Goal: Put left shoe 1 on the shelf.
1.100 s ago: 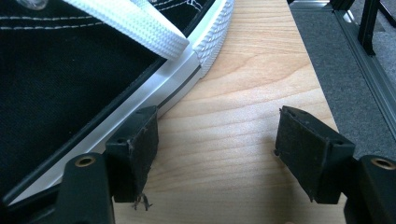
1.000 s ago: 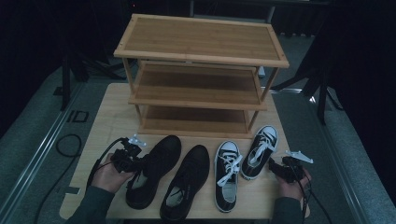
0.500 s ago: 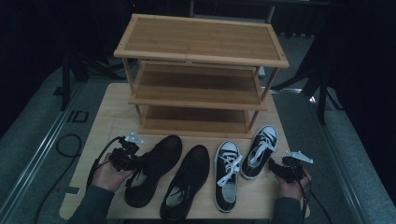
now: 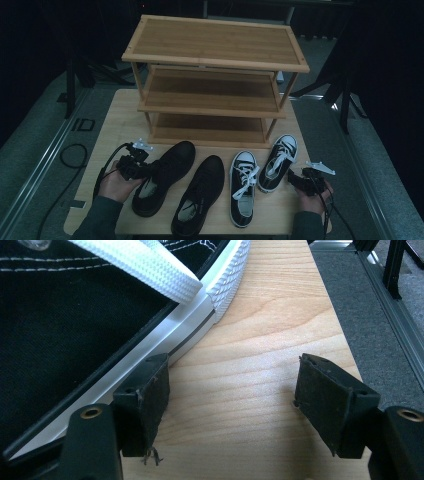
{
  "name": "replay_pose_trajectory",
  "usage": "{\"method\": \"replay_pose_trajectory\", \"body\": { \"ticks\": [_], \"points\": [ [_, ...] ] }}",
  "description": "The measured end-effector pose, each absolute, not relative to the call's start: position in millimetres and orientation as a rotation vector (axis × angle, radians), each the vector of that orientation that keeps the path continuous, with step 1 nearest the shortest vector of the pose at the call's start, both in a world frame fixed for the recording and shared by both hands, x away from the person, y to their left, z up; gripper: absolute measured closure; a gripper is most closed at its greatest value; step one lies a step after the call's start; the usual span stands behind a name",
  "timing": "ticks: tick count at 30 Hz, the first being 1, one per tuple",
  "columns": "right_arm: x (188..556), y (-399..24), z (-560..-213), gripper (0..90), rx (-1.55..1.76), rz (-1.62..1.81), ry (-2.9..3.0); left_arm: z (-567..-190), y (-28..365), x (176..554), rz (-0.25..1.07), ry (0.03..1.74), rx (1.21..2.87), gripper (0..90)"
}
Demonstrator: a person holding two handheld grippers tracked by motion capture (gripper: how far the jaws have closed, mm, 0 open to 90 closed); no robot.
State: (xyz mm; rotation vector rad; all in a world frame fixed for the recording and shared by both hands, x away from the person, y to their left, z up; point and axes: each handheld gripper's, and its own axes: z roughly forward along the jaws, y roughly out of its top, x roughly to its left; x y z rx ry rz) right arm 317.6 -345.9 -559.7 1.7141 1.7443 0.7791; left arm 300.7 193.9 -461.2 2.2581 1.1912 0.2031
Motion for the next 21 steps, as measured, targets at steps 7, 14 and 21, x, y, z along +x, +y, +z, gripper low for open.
{"method": "replay_pose_trajectory", "body": {
  "ticks": [7, 14, 21],
  "points": [
    [317.6, -345.9, -559.7, 29.6, 1.714, 0.779, 1.745, -455.6, 196.5, 306.2, 0.233, 1.21, 2.222, 86.8],
    [317.6, -345.9, -559.7, 29.6, 1.714, 0.779, 1.744, -450.4, 198.1, 316.4, 0.254, 1.233, 2.169, 86.7],
    [317.6, -345.9, -559.7, 29.6, 1.714, 0.779, 1.745, -442.4, 196.4, 331.0, 0.285, 1.257, 2.131, 86.7]
  ]
}}
